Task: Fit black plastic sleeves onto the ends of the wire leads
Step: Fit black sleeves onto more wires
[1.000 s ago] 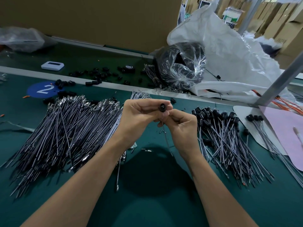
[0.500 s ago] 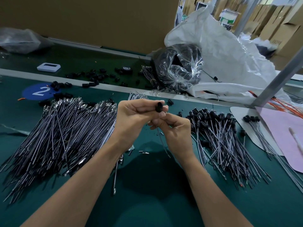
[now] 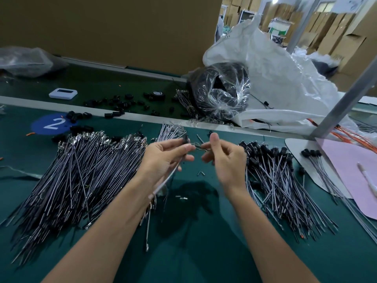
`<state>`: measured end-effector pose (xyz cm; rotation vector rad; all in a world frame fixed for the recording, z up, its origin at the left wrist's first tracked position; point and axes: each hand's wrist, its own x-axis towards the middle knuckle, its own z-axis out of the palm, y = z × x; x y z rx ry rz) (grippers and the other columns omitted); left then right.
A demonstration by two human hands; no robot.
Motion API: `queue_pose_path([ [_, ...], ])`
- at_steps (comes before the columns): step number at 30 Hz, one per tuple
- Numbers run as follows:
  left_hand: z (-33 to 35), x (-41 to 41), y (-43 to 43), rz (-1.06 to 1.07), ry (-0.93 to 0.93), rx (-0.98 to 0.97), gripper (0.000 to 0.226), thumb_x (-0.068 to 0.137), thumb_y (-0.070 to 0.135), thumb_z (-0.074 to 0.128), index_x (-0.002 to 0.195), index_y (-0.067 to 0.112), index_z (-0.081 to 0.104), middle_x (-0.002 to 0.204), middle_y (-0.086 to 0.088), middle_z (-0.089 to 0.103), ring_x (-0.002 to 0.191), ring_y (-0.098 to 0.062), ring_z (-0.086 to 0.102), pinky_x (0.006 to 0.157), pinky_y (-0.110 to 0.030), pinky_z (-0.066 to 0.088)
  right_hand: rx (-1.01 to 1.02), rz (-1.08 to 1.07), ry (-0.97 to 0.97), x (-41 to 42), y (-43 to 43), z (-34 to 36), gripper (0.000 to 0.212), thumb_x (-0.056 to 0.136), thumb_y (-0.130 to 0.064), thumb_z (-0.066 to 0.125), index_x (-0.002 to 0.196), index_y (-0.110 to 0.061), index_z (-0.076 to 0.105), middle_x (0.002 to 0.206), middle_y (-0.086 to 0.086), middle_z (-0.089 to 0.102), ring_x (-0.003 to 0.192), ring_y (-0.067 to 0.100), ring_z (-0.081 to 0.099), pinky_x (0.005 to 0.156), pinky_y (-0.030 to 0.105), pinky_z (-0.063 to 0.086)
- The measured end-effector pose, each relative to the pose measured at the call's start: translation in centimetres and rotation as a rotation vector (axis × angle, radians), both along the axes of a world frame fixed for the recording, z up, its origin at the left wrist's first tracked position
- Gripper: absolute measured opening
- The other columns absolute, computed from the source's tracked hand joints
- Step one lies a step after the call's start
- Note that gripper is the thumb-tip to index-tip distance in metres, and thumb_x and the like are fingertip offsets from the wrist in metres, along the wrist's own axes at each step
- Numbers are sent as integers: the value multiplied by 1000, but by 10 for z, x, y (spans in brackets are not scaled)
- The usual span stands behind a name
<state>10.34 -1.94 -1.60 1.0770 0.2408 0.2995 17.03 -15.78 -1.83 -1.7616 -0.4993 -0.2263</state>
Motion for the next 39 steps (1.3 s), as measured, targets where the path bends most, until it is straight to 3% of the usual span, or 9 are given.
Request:
queue_pose_path([
  [3, -3, 4, -4, -25, 77, 97, 30, 77, 8, 72, 105, -1, 67, 77, -6, 76, 46, -6, 62, 33, -14, 36, -247, -86, -69, 40, 14, 15, 16, 94, -14, 61, 89, -12, 75, 78, 2, 74, 74, 17, 70, 78, 33, 56],
  [7, -3, 4, -2, -25, 64, 194, 10, 89, 4, 65, 98, 9, 69, 79, -2, 76, 41, -5, 57, 32, -13, 31, -658, -46, -125, 91, 49, 25, 33, 93, -1, 48, 116, -11, 70, 114, 10, 71, 108, 27, 63, 97, 35, 49],
  [11, -1, 3, -4, -38, 46, 203, 17, 90, 2, 64, 105, 9, 68, 83, -2, 77, 44, -8, 58, 33, -14, 32, -910, -15, -122, 124, 76, 20, 43, 93, 1, 44, 131, -11, 60, 128, 17, 62, 117, 36, 57, 99, 44, 48],
  [13, -1, 3, -3, -43, 42, 197, 18, 90, 3, 64, 106, 11, 69, 86, -2, 77, 46, -8, 59, 35, -14, 32, -990, -37, -145, 130, 80, 12, 37, 92, 1, 46, 124, -7, 63, 122, 20, 63, 112, 38, 59, 93, 44, 51],
  [15, -1, 3, -1, -46, 35, 201, 19, 90, 5, 65, 107, 11, 69, 89, -2, 77, 49, -8, 60, 36, -14, 32, -979, -87, -198, 132, 81, 7, 32, 89, 2, 49, 115, -5, 67, 113, 21, 66, 104, 39, 61, 86, 43, 54],
  [20, -2, 3, 0, -32, 16, 201, 17, 90, 6, 65, 105, 13, 70, 89, -1, 77, 50, -8, 60, 38, -13, 35, -855, -57, -158, 139, 79, 10, 24, 84, -1, 57, 99, -8, 75, 104, 18, 70, 99, 35, 64, 88, 43, 54],
  [29, -4, 3, -3, -39, 28, 207, 14, 89, 6, 67, 99, 16, 70, 87, -3, 77, 51, -9, 60, 40, -14, 39, -1146, 68, -270, 132, 80, 25, 16, 81, -15, 59, 87, -2, 67, 89, 15, 63, 81, 34, 63, 70, 38, 56],
  [34, -4, 3, -3, -41, 41, 201, 14, 89, 6, 67, 97, 17, 71, 88, -4, 77, 51, -8, 60, 42, -15, 41, -1164, 85, -319, 131, 86, 27, 13, 88, -15, 65, 96, -6, 70, 102, 17, 64, 93, 36, 64, 78, 40, 54],
  [39, -2, 3, -3, -24, 29, 170, 14, 90, 4, 65, 98, 14, 70, 85, -4, 77, 52, -9, 61, 44, -17, 44, -923, 81, -269, 115, 71, 37, 18, 88, -12, 61, 97, -12, 76, 100, 12, 72, 94, 27, 66, 87, 35, 53],
])
